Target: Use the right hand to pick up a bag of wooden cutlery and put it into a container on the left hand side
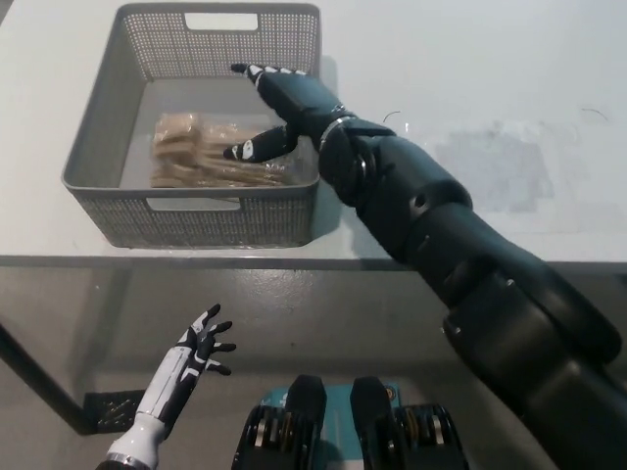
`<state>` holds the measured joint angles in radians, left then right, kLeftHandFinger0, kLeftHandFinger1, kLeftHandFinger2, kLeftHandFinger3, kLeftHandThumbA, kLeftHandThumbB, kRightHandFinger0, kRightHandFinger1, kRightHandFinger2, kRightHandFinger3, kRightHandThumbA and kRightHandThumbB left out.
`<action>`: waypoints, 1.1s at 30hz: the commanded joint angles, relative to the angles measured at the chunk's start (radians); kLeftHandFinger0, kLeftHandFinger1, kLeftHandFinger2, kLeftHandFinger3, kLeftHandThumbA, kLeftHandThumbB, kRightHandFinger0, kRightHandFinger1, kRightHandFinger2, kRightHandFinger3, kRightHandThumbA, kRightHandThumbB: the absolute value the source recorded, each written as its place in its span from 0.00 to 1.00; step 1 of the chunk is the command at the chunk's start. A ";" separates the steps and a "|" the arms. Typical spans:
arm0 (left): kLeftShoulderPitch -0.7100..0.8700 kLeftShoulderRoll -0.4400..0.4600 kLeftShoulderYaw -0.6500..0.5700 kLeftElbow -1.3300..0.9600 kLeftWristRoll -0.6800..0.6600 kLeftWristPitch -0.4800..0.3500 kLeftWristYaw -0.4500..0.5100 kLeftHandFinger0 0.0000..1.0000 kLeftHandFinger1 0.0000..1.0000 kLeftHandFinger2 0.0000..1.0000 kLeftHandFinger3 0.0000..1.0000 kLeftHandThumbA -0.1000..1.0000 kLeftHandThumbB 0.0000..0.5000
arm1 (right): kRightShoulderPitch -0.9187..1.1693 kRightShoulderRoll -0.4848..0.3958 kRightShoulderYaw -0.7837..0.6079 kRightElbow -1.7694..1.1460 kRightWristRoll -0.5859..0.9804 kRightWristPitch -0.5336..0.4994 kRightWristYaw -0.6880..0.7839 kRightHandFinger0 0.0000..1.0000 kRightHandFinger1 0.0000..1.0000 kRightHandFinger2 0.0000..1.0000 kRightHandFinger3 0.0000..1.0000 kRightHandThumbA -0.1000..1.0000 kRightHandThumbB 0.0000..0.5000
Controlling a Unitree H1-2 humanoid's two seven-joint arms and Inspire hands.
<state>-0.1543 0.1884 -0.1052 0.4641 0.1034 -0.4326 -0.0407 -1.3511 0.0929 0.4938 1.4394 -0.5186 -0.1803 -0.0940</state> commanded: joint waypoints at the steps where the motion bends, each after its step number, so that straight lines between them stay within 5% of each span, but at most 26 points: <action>1: -0.016 0.019 -0.010 -0.006 0.013 -0.037 -0.007 0.58 0.73 0.86 1.00 1.00 0.97 | -0.095 -0.022 -0.032 -0.035 0.031 -0.017 0.014 1.00 1.00 1.00 1.00 1.00 0.81; 5: -0.017 0.023 -0.019 0.001 0.021 -0.037 -0.006 0.57 0.71 0.82 1.00 1.00 1.00 | -0.125 -0.059 -0.095 -0.060 0.080 -0.043 0.044 1.00 1.00 1.00 1.00 0.91 0.77; 9: -0.022 0.027 -0.021 0.005 0.016 -0.037 -0.018 0.56 0.69 0.79 1.00 1.00 1.00 | -0.153 -0.117 -0.155 -0.124 0.116 -0.072 0.066 1.00 1.00 1.00 1.00 0.90 0.67; 15: -0.030 0.041 -0.030 0.006 0.028 -0.037 -0.026 0.54 0.67 0.78 1.00 1.00 0.97 | -0.094 -0.263 -0.279 -0.487 0.188 -0.030 0.144 1.00 1.00 1.00 1.00 0.90 0.65; 26: -0.056 0.053 -0.020 0.016 0.015 -0.037 -0.050 0.51 0.65 0.75 1.00 1.00 0.89 | 0.312 -0.511 -0.515 -1.391 0.389 0.195 0.267 1.00 1.00 1.00 1.00 0.94 0.62; 33: -0.053 0.045 -0.016 0.034 0.010 -0.037 -0.039 0.50 0.66 0.77 1.00 1.00 0.85 | 0.676 -0.483 -0.601 -1.678 0.535 0.173 0.217 1.00 1.00 1.00 1.00 0.96 0.62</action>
<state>-0.1546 0.2062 -0.1267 0.5016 0.1205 -0.4297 -0.0594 -0.9989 -0.2536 0.1325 0.5347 -0.3565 -0.1224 0.0445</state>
